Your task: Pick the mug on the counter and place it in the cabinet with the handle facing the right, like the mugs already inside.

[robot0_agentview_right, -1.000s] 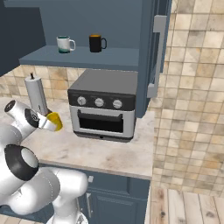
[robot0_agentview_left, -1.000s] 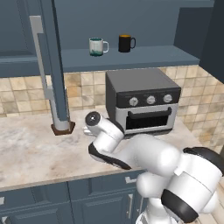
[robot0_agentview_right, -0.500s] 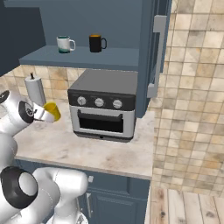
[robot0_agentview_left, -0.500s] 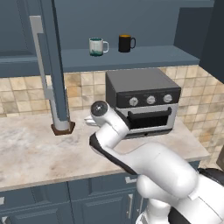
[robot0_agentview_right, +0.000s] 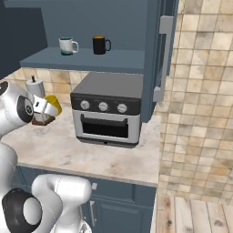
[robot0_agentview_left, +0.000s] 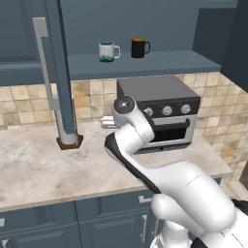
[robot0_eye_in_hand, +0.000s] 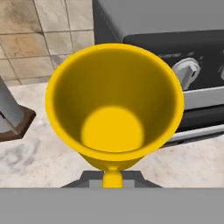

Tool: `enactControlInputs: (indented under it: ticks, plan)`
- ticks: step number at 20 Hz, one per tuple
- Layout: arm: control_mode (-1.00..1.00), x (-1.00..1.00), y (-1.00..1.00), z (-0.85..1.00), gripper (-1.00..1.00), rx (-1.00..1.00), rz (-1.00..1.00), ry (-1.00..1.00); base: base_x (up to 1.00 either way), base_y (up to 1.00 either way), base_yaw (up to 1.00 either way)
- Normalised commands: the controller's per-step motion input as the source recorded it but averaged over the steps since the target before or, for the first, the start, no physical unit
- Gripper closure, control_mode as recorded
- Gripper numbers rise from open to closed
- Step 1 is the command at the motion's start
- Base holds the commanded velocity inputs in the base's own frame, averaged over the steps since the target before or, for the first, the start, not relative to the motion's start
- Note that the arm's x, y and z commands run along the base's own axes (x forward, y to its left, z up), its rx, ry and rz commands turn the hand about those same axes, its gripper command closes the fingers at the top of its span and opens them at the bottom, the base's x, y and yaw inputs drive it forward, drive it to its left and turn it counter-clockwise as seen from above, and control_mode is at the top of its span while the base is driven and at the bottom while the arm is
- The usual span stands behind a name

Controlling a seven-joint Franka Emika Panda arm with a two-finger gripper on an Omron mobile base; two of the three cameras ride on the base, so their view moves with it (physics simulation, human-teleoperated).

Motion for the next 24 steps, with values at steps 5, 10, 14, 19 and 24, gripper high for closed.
enactControlInputs:
  ticks: [5,10,14,19,24]
  plan:
    - [-1.0,-0.32,0.0,0.67,1.0,-0.03,0.08,-0.05,0.0,0.0,0.0]
    - [-1.0,-0.3,-0.13,0.66,1.0,0.0,0.13,-0.07,0.0,0.0,0.0]
    - [-1.0,-0.33,-0.25,0.57,1.0,0.0,0.2,-0.07,0.0,0.0,0.0]
    - [-1.0,-0.26,-0.14,0.33,1.0,0.0,0.24,-0.04,0.0,0.0,0.0]
    - [-1.0,-0.18,-0.12,0.33,1.0,0.0,0.18,-0.01,0.0,0.0,0.0]
